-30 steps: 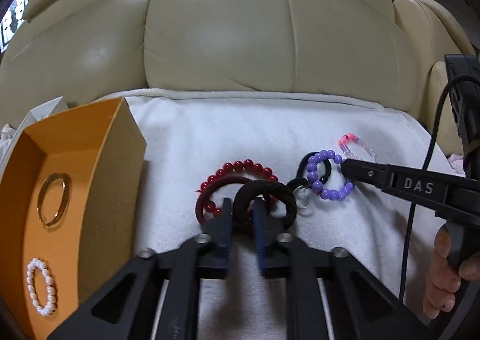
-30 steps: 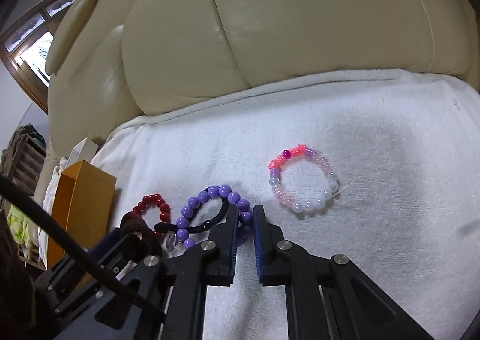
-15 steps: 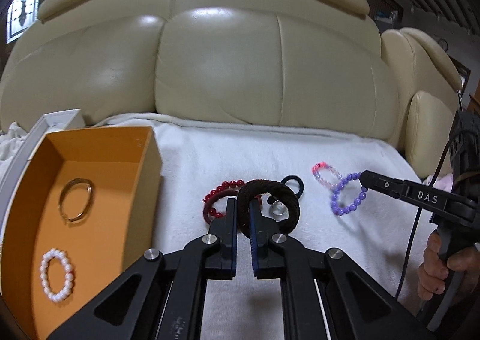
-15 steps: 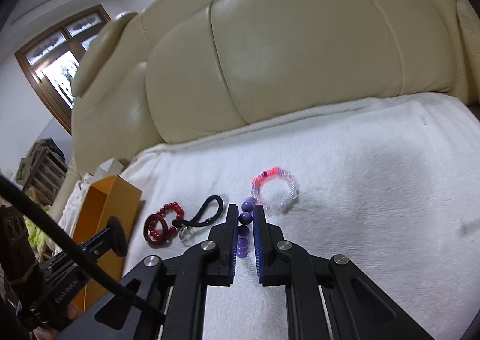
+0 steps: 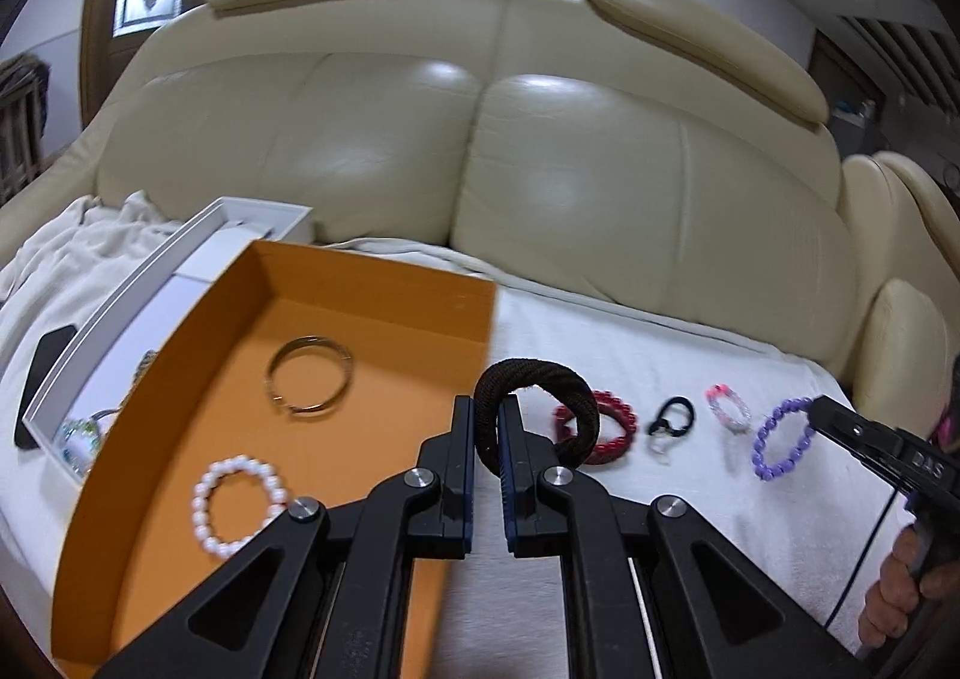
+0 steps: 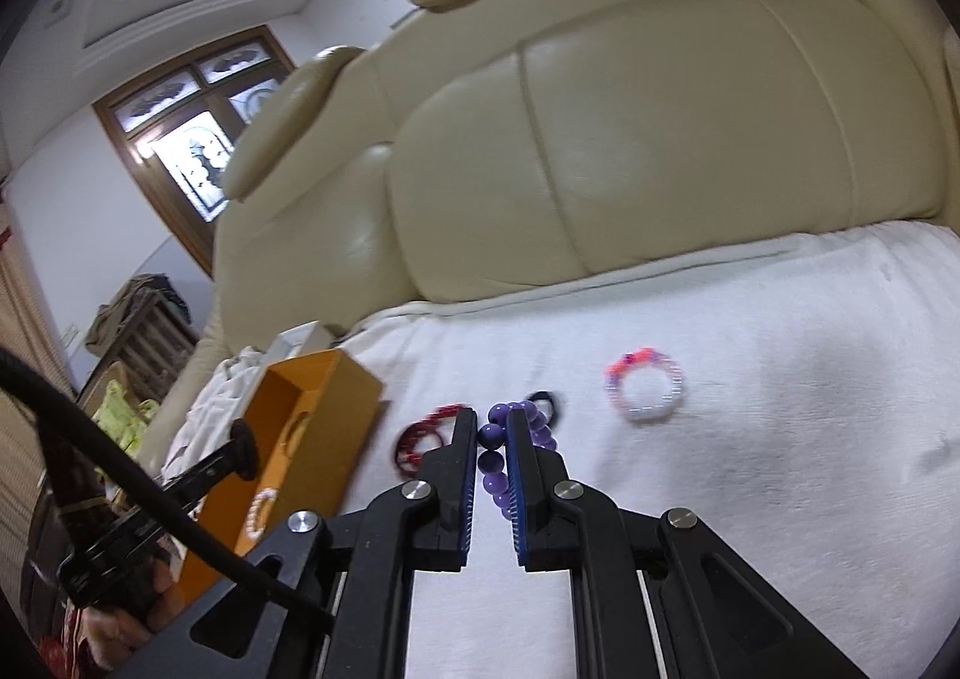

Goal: Organize jewelry
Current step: 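Carry the black hair tie into the box with the left while the right drops the purple bracelet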

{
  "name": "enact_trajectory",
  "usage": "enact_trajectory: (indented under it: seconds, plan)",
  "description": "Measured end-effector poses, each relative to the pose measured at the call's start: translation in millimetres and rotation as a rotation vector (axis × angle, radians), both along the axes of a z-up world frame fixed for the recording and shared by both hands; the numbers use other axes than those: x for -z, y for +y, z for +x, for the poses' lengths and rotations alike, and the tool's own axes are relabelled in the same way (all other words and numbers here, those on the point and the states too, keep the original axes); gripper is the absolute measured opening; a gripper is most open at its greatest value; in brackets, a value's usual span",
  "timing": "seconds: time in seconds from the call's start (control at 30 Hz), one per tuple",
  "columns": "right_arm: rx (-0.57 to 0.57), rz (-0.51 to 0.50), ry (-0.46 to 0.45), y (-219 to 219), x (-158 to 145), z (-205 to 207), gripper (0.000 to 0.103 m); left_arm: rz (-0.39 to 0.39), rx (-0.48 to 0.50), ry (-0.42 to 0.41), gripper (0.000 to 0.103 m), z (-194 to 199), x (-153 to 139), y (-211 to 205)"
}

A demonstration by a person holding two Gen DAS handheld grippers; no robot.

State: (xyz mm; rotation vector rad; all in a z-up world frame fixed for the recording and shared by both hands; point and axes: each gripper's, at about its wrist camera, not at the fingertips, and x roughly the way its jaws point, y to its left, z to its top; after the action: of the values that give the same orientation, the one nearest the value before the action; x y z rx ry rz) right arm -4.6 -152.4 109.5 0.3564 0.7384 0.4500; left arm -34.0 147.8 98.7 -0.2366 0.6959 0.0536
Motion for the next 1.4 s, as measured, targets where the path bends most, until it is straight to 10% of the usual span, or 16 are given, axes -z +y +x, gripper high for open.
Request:
enact_trajectory:
  seconds: [0.77,1.4]
  plan:
    - [-0.306,-0.133,0.049,221,-18,32,0.011,-0.102,-0.081,0.224,0.008,3,43,61]
    - [-0.23,-0.147,0.196,240,22,84,0.012,-0.103,-0.111,0.312,0.018,18,57,61]
